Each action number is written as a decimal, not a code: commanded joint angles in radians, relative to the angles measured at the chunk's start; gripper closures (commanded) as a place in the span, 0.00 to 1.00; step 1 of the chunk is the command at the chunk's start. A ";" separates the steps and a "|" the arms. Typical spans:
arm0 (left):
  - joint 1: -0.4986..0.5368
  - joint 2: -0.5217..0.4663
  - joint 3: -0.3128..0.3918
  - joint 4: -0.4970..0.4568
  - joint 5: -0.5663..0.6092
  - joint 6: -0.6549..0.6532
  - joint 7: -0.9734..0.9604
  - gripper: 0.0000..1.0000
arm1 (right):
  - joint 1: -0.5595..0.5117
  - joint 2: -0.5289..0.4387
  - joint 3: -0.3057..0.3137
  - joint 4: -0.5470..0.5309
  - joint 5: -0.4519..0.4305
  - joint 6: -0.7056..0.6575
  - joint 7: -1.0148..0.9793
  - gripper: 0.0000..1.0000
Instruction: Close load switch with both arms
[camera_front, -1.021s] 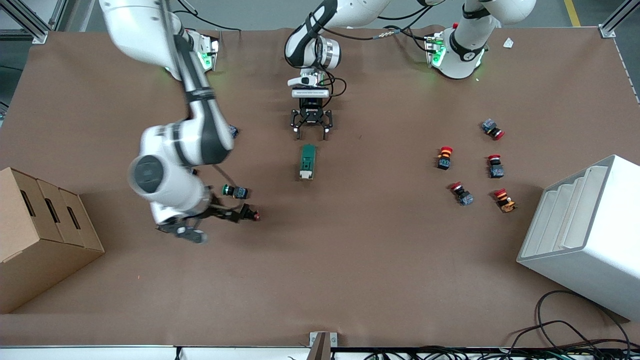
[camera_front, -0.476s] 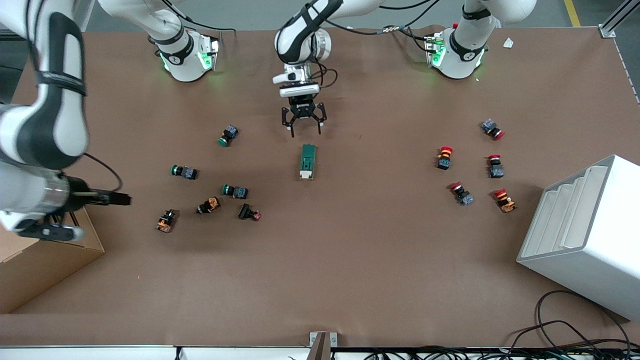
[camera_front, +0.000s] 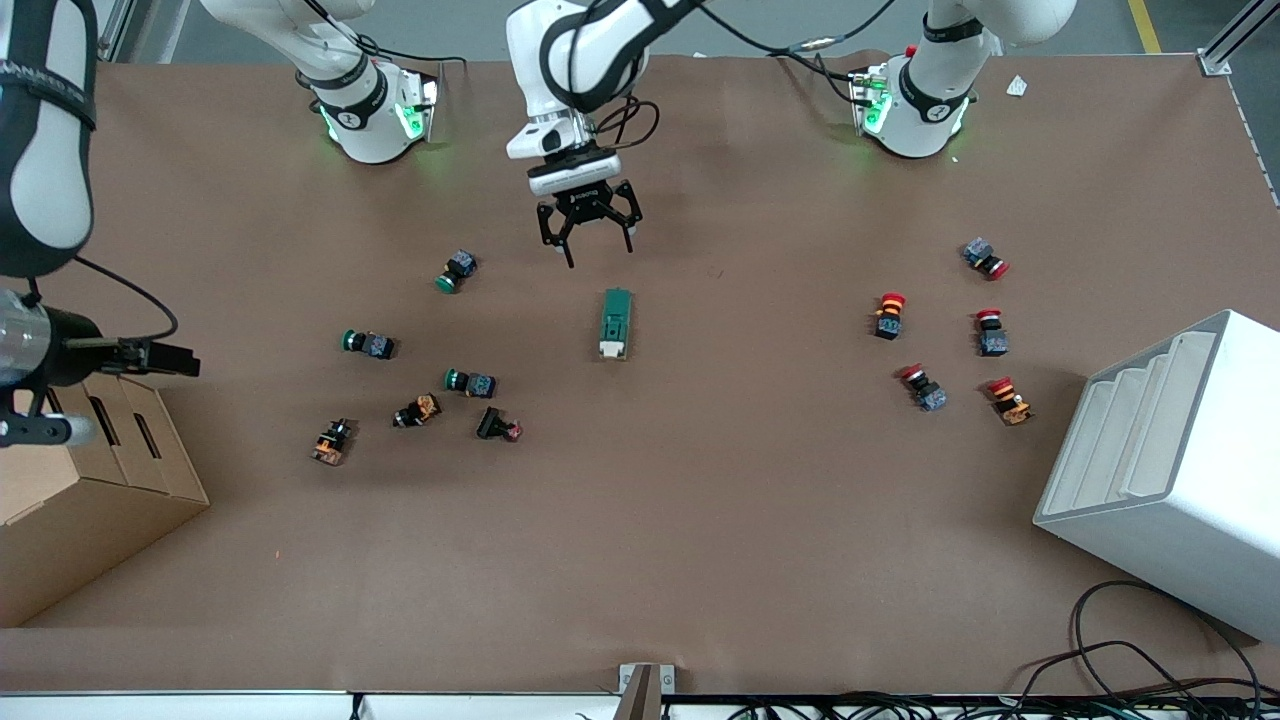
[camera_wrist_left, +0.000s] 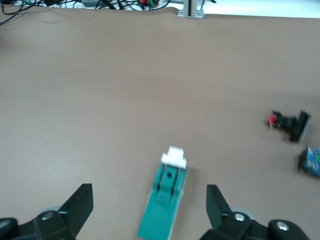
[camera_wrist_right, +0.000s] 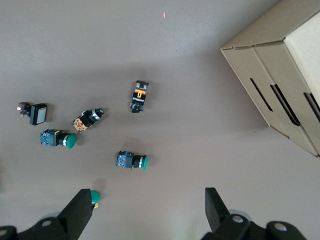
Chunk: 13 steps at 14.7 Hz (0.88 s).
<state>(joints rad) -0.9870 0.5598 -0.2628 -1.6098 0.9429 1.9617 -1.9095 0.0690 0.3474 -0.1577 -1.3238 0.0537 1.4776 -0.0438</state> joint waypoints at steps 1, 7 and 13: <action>0.094 -0.060 -0.006 0.036 -0.137 -0.003 0.152 0.00 | -0.032 -0.051 0.044 -0.038 -0.026 -0.017 0.027 0.00; 0.387 -0.242 -0.006 0.059 -0.424 -0.010 0.569 0.00 | -0.069 -0.079 0.083 -0.035 -0.037 -0.014 0.027 0.00; 0.649 -0.297 -0.006 0.117 -0.617 -0.049 0.875 0.00 | -0.064 -0.079 0.076 0.030 -0.058 -0.019 0.019 0.00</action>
<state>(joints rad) -0.3845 0.2629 -0.2569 -1.5189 0.3723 1.9497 -1.1047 0.0209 0.2906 -0.1024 -1.3146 0.0191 1.4613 -0.0357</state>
